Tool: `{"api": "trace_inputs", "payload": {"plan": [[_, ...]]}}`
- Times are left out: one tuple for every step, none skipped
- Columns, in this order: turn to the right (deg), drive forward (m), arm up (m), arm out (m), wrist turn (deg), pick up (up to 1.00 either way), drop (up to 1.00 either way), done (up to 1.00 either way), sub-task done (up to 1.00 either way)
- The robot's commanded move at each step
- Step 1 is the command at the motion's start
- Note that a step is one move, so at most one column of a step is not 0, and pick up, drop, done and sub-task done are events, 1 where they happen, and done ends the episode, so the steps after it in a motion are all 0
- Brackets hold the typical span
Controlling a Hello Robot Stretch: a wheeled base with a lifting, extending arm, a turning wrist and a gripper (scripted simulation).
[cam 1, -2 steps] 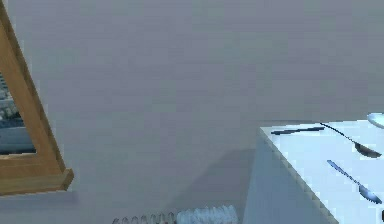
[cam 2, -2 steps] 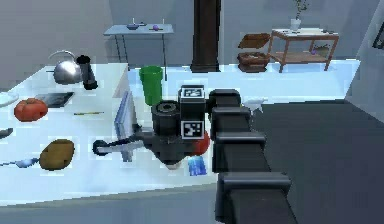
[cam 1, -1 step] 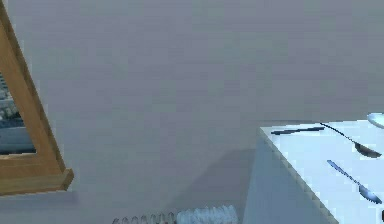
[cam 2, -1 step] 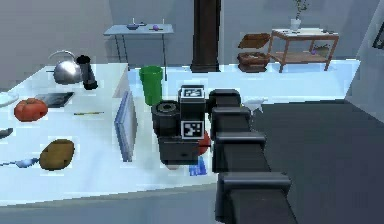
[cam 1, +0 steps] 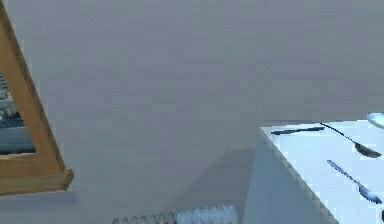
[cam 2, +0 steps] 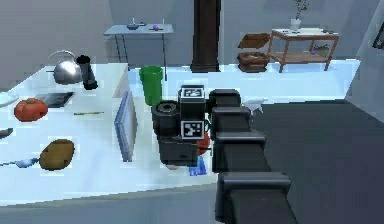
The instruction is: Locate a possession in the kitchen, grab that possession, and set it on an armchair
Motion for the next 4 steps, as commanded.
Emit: {"api": "trace_inputs", "payload": {"plan": [[0.0, 0.0, -0.16, 0.0, 0.0, 0.0, 0.0, 0.0, 0.0], [0.0, 0.0, 0.0, 0.0, 0.0, 1.0, 0.0, 0.0, 0.0], [0.0, 0.0, 0.1, 0.0, 0.0, 0.0, 0.0, 0.0, 0.0], [0.0, 0.0, 0.06, 0.0, 0.0, 0.0, 0.0, 0.0, 0.0]]}}
